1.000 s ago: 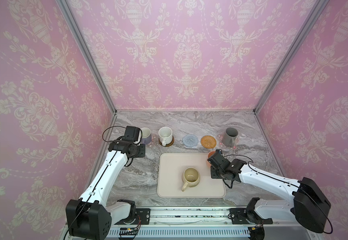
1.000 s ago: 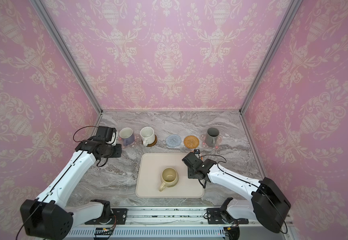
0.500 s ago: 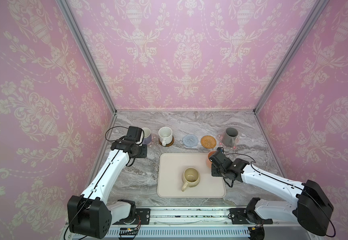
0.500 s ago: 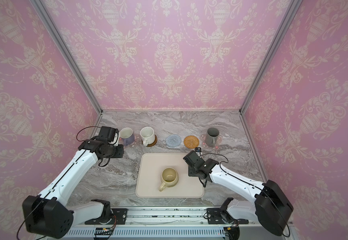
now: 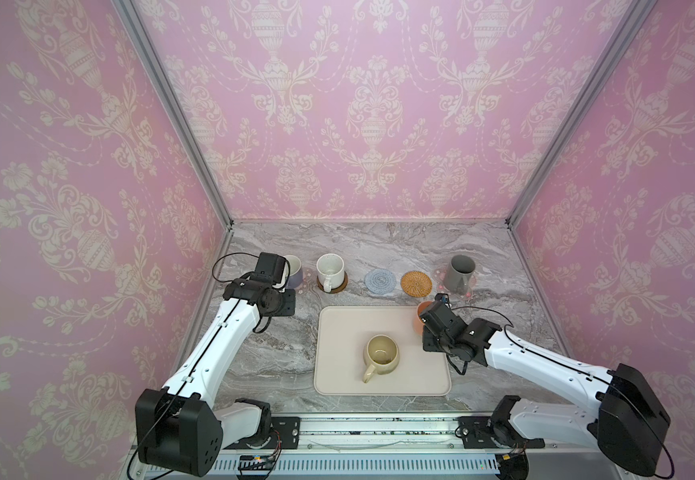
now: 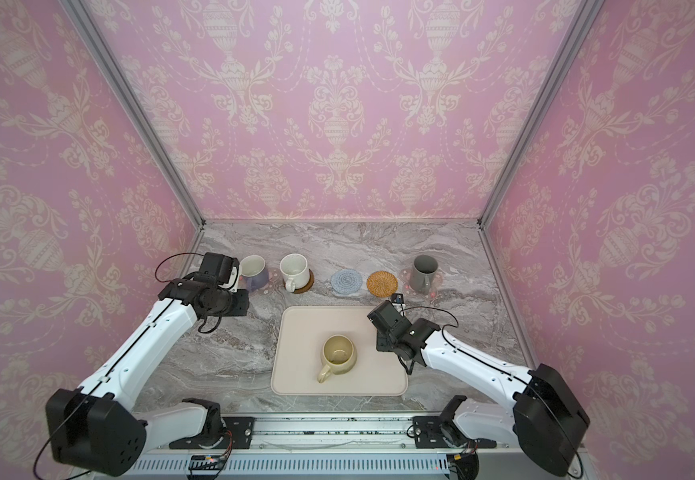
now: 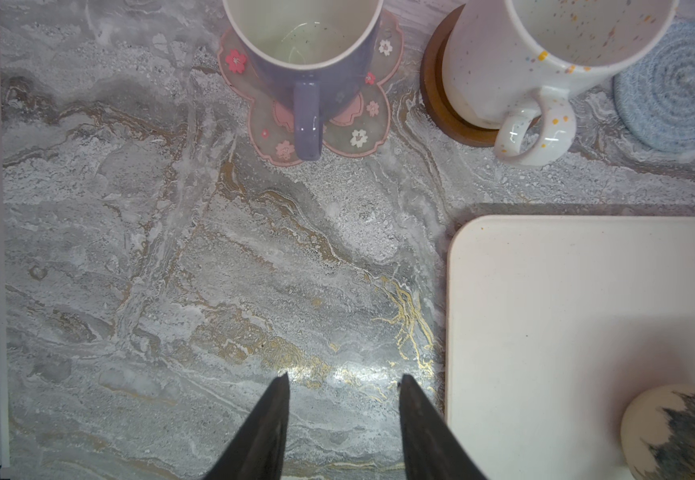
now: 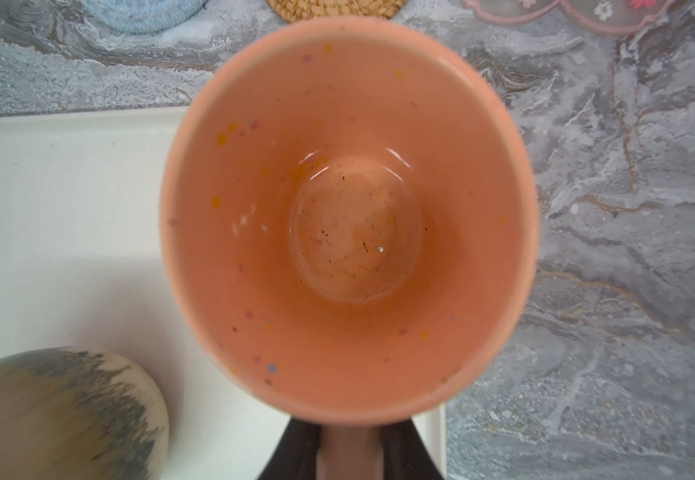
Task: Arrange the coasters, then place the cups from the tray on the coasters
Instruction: 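Carry the peach mug with the right gripper toward the woven rattan coaster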
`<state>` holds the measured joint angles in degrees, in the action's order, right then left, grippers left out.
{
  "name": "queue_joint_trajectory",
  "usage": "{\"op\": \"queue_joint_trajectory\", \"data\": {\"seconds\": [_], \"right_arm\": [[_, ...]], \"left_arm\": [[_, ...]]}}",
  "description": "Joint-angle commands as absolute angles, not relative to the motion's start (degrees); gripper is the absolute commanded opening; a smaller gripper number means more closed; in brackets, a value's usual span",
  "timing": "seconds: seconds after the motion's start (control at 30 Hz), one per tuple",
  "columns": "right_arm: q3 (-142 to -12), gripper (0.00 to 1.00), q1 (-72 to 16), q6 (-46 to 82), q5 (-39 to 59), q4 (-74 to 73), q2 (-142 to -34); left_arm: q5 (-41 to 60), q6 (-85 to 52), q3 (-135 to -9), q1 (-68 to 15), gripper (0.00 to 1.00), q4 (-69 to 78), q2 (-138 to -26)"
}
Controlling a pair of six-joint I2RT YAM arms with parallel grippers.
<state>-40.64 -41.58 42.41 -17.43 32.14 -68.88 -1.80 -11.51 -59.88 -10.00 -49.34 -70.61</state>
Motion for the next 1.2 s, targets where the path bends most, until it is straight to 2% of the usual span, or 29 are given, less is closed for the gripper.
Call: {"op": "queue_joint_trajectory", "data": {"seconds": [0.0, 0.33, 0.63, 1.17], "right_arm": [[-39.64, 0.18, -41.22, 43.42, -18.76, 33.75, -68.23], [-39.29, 0.0, -41.11, 42.47, -17.95, 33.82, -67.56], [-38.76, 0.0, -41.09, 40.97, -15.74, 32.9, -66.67], [-40.18, 0.0, -41.13, 38.02, -17.64, 32.82, -64.07]], "left_arm": [[-1.42, -12.62, -59.6, -10.55, 0.46, -49.55, -70.97], [-1.26, -12.8, -59.91, -11.23, 0.46, -49.56, -71.84], [-1.11, -13.35, -59.21, -11.77, 0.46, -48.87, -71.87], [-1.77, -14.94, -56.86, -12.91, 0.46, -48.16, -70.72]]}}
